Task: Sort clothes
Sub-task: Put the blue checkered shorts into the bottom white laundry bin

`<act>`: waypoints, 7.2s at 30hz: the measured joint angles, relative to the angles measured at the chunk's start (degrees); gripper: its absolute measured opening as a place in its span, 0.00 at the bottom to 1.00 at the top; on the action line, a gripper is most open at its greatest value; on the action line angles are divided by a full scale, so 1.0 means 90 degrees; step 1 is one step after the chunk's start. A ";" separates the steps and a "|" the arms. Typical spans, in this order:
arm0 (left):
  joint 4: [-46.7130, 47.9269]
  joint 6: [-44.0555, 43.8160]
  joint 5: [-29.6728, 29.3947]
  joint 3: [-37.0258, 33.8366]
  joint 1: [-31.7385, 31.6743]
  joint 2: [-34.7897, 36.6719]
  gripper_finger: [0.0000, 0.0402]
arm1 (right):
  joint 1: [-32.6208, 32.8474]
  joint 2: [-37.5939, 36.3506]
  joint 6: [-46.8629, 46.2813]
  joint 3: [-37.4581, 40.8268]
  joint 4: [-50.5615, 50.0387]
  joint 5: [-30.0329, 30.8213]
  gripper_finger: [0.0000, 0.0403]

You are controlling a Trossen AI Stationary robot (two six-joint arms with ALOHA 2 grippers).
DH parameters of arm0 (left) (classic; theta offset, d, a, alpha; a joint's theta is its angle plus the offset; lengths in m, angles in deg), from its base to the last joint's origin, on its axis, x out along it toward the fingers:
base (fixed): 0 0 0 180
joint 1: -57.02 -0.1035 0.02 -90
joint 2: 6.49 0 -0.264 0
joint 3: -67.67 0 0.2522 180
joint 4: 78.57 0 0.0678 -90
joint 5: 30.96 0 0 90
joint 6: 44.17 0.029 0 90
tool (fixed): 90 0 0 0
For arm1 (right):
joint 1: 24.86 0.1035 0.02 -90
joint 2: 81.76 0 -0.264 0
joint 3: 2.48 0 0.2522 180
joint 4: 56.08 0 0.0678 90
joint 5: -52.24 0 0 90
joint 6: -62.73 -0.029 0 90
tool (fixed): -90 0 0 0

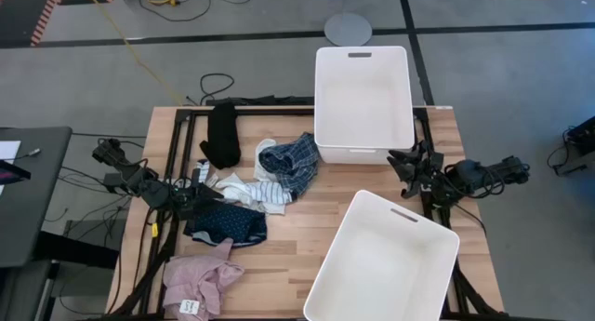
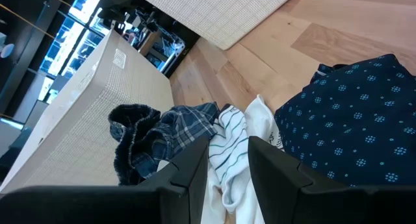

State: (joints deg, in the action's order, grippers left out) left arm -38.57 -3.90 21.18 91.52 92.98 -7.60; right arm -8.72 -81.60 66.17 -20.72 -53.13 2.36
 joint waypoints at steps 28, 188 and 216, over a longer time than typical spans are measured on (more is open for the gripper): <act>-0.0002 0.0000 -0.0002 0.0000 0.0000 0.0000 0.26 | -0.0012 0.0000 -0.0012 -0.0002 -0.0333 0.0000 0.30; -0.5712 -0.2738 0.2981 0.0002 -0.0001 0.0001 0.26 | -0.0005 0.5091 0.1293 -0.4132 0.1026 -0.1997 0.67; -0.4493 -0.3364 0.1729 0.0002 0.0000 -0.0001 0.26 | -0.0696 0.9144 0.1460 -0.8360 -0.3175 -0.2157 0.67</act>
State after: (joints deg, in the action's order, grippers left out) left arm -79.01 -34.17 36.74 91.54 92.98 -7.61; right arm -14.99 0.70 79.30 -95.95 -81.71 -17.05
